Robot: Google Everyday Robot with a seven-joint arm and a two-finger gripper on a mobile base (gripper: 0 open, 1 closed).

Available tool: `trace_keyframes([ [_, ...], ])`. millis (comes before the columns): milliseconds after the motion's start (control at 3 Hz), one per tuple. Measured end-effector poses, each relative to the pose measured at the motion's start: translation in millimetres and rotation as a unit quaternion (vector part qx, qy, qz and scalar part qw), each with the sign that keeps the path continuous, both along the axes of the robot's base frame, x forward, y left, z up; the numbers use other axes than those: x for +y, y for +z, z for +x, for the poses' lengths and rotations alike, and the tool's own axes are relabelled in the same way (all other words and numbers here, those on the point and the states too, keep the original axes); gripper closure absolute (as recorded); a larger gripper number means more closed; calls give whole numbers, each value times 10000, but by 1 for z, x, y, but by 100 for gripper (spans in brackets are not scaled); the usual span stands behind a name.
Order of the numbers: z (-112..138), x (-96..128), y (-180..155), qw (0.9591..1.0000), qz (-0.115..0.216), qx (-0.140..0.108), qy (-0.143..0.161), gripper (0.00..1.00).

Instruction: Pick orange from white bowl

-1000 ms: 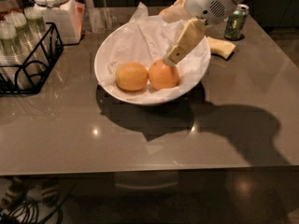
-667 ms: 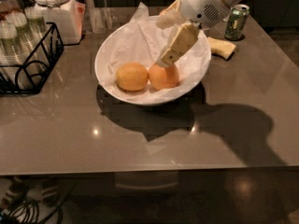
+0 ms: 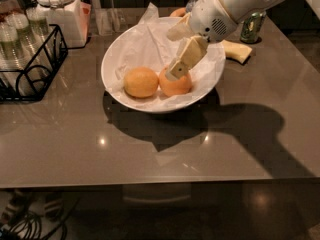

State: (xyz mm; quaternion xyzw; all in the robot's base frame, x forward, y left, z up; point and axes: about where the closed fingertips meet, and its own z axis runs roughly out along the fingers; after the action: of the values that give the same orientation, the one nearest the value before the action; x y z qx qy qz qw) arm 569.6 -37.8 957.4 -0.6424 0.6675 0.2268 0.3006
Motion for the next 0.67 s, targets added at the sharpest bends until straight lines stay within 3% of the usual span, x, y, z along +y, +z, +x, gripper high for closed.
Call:
trace_keyframes([
  [667, 19, -11, -30, 9994, 26, 178, -311, 18],
])
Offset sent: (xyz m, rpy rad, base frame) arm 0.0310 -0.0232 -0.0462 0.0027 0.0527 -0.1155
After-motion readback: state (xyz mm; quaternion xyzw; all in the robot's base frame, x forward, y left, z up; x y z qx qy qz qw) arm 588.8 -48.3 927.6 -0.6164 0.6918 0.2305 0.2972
